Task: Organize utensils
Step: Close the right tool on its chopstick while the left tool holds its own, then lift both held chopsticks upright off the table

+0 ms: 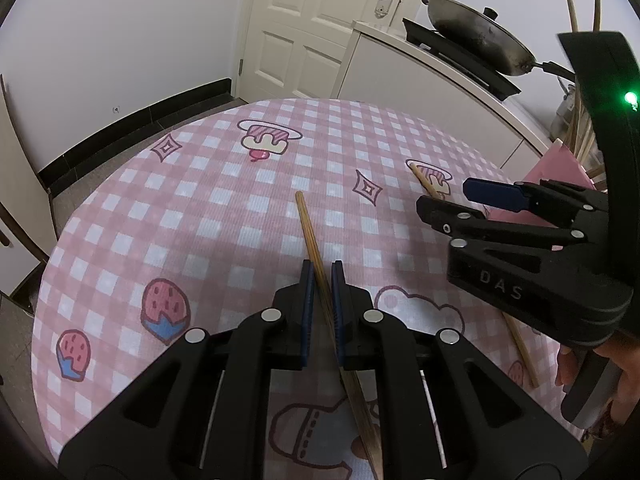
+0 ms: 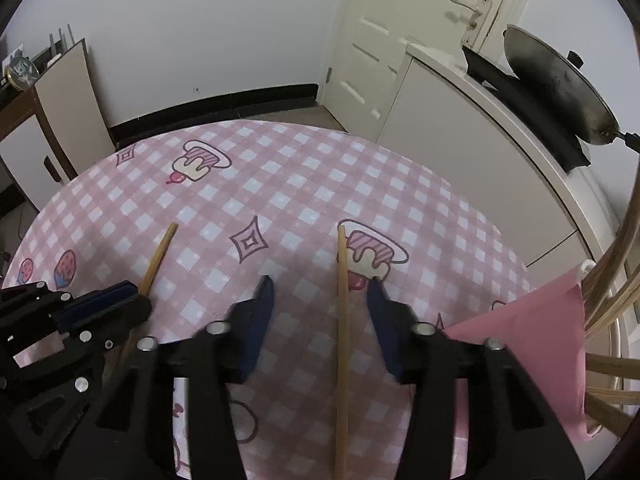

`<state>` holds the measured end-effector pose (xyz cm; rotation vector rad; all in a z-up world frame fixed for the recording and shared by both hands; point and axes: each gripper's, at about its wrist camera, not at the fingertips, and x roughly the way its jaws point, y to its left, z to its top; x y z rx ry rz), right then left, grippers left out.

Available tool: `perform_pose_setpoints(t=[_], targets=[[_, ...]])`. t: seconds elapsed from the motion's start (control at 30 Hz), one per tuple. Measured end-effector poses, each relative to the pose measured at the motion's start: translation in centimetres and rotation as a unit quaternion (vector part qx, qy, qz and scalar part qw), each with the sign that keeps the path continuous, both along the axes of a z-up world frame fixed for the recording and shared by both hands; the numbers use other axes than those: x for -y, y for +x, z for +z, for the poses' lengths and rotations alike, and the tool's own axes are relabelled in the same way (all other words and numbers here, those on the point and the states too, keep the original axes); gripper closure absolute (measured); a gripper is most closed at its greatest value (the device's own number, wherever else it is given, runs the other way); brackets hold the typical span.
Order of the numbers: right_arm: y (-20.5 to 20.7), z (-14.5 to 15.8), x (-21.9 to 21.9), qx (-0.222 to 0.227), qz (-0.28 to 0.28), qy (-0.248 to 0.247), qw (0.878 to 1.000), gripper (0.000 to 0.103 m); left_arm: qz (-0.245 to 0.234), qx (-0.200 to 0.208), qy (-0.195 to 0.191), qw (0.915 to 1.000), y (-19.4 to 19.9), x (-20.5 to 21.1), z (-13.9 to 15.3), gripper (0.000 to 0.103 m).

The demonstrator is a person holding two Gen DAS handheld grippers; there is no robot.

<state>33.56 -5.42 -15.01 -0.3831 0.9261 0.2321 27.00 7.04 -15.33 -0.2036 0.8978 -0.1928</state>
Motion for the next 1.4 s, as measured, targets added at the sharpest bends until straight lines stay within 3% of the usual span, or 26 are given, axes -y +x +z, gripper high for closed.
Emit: perform_pose_setpoints(t=[0.3, 0.43, 0.67, 0.87, 1.07, 1.27, 1.4], targets=[[1.9, -1.2, 0.3, -0.035, -0.040, -0.007, 0.999, 0.058, -0.001, 0.001, 0.003, 1.0000, 0.0, 0.1, 0.0, 0.093], [2.1, -1.2, 0.5, -0.054, -0.034, 0.017, 0.998, 0.074, -0.001, 0.001, 0.003, 1.0000, 0.0, 0.1, 0.0, 0.093], [0.4, -1.4, 0.1, -0.046, -0.011, 0.022, 0.999, 0.095, -0.001, 0.002, 0.000, 1.0000, 0.0, 0.1, 0.0, 0.093], [-1.4, -1.1, 0.9, -0.056, 0.001, 0.055, 0.997, 0.098, -0.003, 0.002, 0.001, 1.0000, 0.0, -0.1, 0.0, 0.093], [-4.8, 0.4, 2.0, -0.031, 0.024, 0.104, 0.994, 0.098, -0.010, -0.006, 0.018, 0.9998, 0.6, 0.4, 0.2, 0.093], [-7.1, 2.2, 3.4, -0.015, 0.043, 0.123, 0.991, 0.098, -0.012, -0.057, 0.027, 0.9980, 2.6, 0.7, 0.7, 0.093], [-8.2, 2.9, 4.3, -0.001, 0.055, 0.139, 0.989, 0.098, -0.008, -0.063, 0.044, 0.9970, 3.3, 1.3, 0.7, 0.093]])
